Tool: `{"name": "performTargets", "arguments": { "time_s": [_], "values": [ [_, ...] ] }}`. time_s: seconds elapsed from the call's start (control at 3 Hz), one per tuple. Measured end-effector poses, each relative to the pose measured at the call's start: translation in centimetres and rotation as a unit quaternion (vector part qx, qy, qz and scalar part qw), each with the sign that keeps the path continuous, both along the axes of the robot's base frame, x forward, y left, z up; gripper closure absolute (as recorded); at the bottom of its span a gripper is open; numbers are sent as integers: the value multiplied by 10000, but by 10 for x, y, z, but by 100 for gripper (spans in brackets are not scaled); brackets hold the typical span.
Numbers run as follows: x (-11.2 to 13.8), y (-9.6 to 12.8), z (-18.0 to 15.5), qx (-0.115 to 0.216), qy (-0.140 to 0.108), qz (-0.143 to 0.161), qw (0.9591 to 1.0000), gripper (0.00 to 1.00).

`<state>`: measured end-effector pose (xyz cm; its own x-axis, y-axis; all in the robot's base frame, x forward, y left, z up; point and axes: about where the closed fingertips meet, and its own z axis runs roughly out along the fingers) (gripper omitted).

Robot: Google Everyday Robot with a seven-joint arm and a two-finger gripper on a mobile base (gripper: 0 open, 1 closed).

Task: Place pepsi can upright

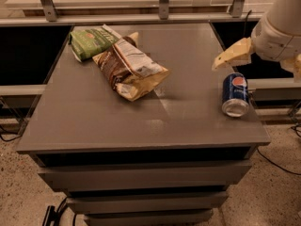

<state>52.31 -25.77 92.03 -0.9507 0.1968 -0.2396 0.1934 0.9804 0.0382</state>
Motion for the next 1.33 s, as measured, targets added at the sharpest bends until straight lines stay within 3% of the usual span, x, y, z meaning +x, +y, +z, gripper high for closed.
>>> {"name": "performTargets", "arguments": {
  "time_s": [0.67, 1.33],
  "values": [
    [-4, 9, -38, 118, 351, -363, 9987, 0],
    [2, 6, -67, 203, 471, -300, 9982, 0]
  ]
}}
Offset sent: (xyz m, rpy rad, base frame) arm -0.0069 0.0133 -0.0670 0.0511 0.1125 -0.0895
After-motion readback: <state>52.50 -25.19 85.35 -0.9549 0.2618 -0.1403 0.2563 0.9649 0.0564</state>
